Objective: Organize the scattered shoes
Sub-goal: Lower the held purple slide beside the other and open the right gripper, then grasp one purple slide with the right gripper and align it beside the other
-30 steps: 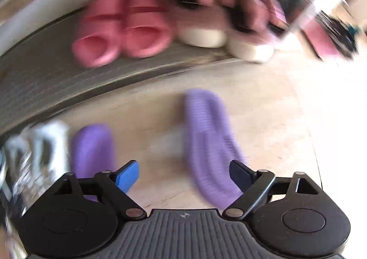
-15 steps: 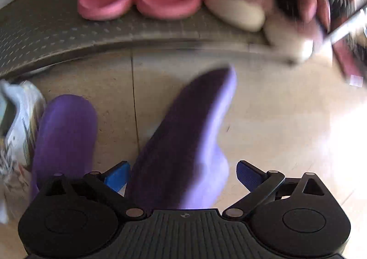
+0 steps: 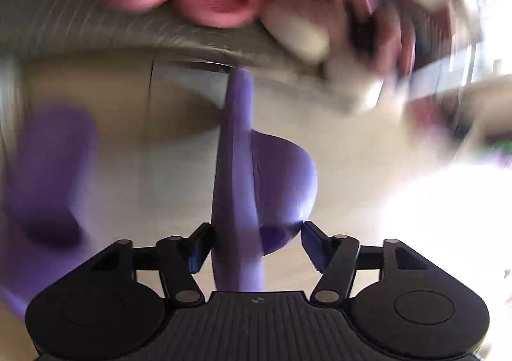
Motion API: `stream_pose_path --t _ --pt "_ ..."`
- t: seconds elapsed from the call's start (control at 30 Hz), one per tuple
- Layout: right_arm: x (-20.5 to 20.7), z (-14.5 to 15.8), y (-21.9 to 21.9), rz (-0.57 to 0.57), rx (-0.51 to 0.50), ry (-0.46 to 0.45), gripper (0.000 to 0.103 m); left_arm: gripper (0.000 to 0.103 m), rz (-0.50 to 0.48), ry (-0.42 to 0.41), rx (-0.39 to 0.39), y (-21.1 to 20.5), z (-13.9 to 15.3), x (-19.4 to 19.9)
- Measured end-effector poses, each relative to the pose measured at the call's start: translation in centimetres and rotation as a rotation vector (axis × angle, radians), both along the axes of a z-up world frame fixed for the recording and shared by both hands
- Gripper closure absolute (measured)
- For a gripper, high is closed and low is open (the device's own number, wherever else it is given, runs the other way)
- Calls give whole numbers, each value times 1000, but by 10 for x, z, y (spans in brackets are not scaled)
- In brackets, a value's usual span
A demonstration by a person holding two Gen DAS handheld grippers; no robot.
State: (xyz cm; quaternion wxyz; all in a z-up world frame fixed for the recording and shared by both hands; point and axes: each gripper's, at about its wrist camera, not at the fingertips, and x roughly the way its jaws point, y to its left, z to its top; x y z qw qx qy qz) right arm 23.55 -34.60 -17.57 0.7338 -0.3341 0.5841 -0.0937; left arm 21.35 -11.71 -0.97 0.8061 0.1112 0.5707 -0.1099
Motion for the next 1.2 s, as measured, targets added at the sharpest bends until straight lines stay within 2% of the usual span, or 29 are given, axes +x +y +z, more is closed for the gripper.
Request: stream_pose_path --t 0.03,0.07,0.1,0.13,0.23,0.37,0.4,0.47,0.57,0.67,0.7,0.8,0.97,1.13,1.2 --pt "-7 -4 7 71 -11 32 38 8 2 -2 0 1 1 0" --pt "-13 -5 13 96 46 82 41 8 4 -4 0 1 1 -1" --pt "-20 -7 20 79 179 173 34 8 7 -6 1 2 2 -1" --pt "-23 -5 25 46 267 230 22 8 9 -8 1 3 2 -1" --pt "-20 5 27 -32 359 282 17 9 16 -13 2 5 4 -3" --pt "-5 28 7 -133 365 172 15 8 -5 -15 -14 4 7 -8" --pt "1 36 -6 -201 398 108 16 8 -7 -14 -15 4 7 -9" --pt "9 40 -22 -306 478 36 16 8 -7 -11 -13 4 7 -10" --pt "24 24 -44 -436 629 -46 16 8 11 2 -4 8 2 -8" --pt "31 16 -37 -447 675 -92 24 8 25 20 -2 10 -3 -5" --pt "32 15 -32 -448 688 -99 31 8 28 27 -2 10 -4 -4" --pt "48 5 -28 -442 700 -102 70 8 22 51 -6 7 -10 0" --pt "65 -21 -26 -455 672 -58 70 8 11 74 -1 4 -17 3" --pt "57 -38 -18 -402 595 64 72 8 23 72 -2 7 -18 5" --pt "50 -43 -16 -433 591 135 75 8 24 62 -4 9 -15 3"
